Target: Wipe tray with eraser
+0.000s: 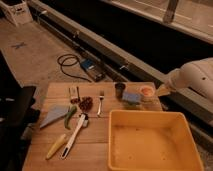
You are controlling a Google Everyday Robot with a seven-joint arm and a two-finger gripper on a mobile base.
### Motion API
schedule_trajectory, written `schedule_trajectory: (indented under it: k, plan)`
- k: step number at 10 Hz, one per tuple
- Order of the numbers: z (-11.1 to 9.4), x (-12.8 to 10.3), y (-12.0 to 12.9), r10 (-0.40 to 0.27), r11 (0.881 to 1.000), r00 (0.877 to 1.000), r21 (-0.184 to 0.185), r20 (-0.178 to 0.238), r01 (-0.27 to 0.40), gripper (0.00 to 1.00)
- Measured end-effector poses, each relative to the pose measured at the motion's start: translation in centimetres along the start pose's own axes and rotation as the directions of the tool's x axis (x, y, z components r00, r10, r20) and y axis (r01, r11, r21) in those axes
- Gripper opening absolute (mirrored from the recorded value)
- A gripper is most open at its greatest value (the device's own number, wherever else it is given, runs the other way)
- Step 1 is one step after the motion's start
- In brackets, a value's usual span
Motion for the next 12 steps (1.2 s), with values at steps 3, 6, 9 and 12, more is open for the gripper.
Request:
schedule_trajectory:
  k: [3, 6, 9, 12]
  plan:
    - [-0.1, 0.0, -0.1, -0.001, 1.0, 1.0, 0.002, 0.0, 0.001, 0.66]
    - [-0.2, 0.0, -0.2, 0.002, 1.0, 1.0, 0.004, 0.002, -0.002, 0.66]
    - [-1.1, -2.8, -1.9, -0.081, 0.996, 0.997, 0.025, 0.011, 0.081, 0.66]
    - [-0.2, -8.8, -0.8, -0.191, 0.982, 0.981, 0.012, 0.02, 0.191, 0.66]
